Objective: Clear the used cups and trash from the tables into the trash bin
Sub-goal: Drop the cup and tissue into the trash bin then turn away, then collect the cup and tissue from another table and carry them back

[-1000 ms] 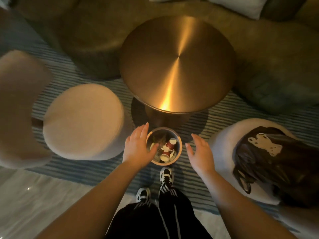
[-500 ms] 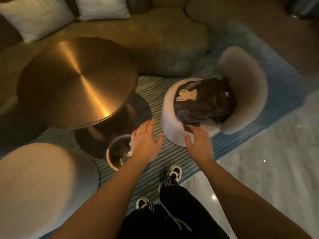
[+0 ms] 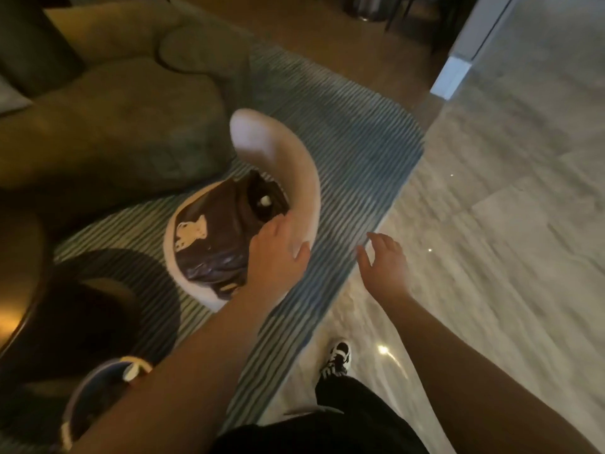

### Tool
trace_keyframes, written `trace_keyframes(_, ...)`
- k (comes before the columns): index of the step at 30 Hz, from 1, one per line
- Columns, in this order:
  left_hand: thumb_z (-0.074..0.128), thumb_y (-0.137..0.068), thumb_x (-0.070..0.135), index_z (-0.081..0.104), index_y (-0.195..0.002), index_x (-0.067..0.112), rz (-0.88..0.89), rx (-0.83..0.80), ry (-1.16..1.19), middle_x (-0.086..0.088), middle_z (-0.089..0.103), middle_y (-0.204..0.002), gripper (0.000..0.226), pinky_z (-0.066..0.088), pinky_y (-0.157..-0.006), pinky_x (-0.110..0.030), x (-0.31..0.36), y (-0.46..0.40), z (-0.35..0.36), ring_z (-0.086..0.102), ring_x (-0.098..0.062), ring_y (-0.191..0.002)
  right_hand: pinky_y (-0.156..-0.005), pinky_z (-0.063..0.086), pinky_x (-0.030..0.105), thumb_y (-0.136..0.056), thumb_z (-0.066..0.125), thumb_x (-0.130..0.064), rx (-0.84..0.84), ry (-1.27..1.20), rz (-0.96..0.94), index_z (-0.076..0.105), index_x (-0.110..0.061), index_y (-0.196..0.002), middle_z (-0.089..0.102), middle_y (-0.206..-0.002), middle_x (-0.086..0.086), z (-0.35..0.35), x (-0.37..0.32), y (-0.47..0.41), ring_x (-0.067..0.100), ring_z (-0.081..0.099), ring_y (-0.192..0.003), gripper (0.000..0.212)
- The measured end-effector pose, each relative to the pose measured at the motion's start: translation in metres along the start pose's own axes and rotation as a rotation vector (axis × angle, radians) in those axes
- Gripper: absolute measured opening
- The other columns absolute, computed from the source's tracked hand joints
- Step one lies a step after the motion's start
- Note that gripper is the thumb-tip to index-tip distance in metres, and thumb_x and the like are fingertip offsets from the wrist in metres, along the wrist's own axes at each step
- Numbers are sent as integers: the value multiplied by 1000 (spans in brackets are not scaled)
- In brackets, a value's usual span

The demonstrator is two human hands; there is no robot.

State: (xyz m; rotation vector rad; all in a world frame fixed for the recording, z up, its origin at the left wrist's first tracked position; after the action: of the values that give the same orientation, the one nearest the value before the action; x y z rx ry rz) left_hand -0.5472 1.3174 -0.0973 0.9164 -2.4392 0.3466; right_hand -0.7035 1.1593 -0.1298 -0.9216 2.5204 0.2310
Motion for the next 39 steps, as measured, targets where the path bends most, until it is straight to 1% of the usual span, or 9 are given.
trace_keyframes(3, 50, -88, 44, 38, -140, 7, 6, 5, -11, -14, 47, -137, 64, 39, -98, -40, 40, -63, 29, 45, -31, -124, -106, 37, 41, -95, 42, -42, -37, 34, -23, 48, -16, -134, 52, -136, 6, -25, 38, -59, 25, 45, -126, 48)
trace_keyframes(7, 47, -91, 47, 29, -145, 13, -28, -22, -31, -12, 38, -146, 66, 33, -106, -45, 70, -132, 57, 34, -28, -133, -106, 35, 38, -94, 41, -45, -31, 62, -25, 48, -16, -133, 53, -135, 5, -58, 79, -132, 24, 45, -126, 49)
trace_keyframes(9, 47, -91, 48, 29, -145, 15, -37, -15, -36, -12, 38, -146, 66, 33, -106, -44, 78, -164, 64, 34, -27, -134, -106, 35, 38, -94, 41, -45, -26, 49, -18, 48, -17, -134, 53, -136, 5, -66, 91, -165, 23, 44, -127, 49)
trace_keyframes(13, 49, -90, 45, 32, -144, 14, -63, 14, -66, -11, 40, -145, 65, 33, -105, -43, 84, -231, 70, 35, -27, -132, -109, 33, 40, -96, 42, -43, -69, 4, -23, 46, -16, -136, 49, -140, 6, -67, 97, -231, 24, 41, -130, 48)
trace_keyframes(20, 48, -90, 45, 30, -144, 18, -111, 26, -80, -9, 38, -146, 63, 31, -105, -43, 76, -370, 96, 34, -24, -132, -105, 35, 40, -96, 45, -38, -80, 6, -78, 50, -10, -132, 53, -134, 10, -56, 96, -384, 28, 45, -125, 46)
trace_keyframes(26, 51, -89, 44, 36, -142, 14, -165, 61, -74, -11, 42, -143, 62, 32, -105, -47, 61, -534, 93, 38, -27, -130, -106, 33, 38, -96, 43, -40, -176, 9, -73, 48, -12, -134, 51, -136, 10, -41, 78, -562, 27, 42, -129, 47)
trace_keyframes(31, 47, -89, 49, 31, -144, 17, -216, 40, -72, -8, 38, -146, 65, 30, -107, -48, 49, -667, 75, 34, -26, -132, -106, 32, 34, -97, 44, -38, -216, -2, -107, 48, -12, -135, 52, -135, 10, -45, 39, -701, 26, 41, -128, 47)
trace_keyframes(37, 44, -91, 50, 27, -146, 18, -284, 40, -88, -6, 34, -149, 66, 28, -107, -48, 21, -788, 54, 30, -24, -135, -108, 32, 35, -98, 43, -36, -255, -18, -140, 45, -10, -137, 47, -140, 10, -34, -1, -825, 25, 38, -132, 47)
trace_keyframes(39, 43, -92, 51, 26, -147, 18, -305, 32, -86, -5, 32, -150, 66, 28, -108, -47, 9, -825, 52, 28, -23, -136, -108, 31, 33, -98, 44, -36, -252, -29, -154, 46, -11, -137, 48, -140, 9, -27, -11, -865, 24, 38, -132, 47)
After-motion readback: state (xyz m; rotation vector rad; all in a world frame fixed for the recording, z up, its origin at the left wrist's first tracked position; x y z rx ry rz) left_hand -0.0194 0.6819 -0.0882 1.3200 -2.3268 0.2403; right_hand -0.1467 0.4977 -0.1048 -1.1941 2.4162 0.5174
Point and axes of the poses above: each hand's wrist, its own y-axis away from the middle knuckle, its own z-axis out of the palm, x = y × z, the point moved 7 cm from there along -y, towards the middle knuckle
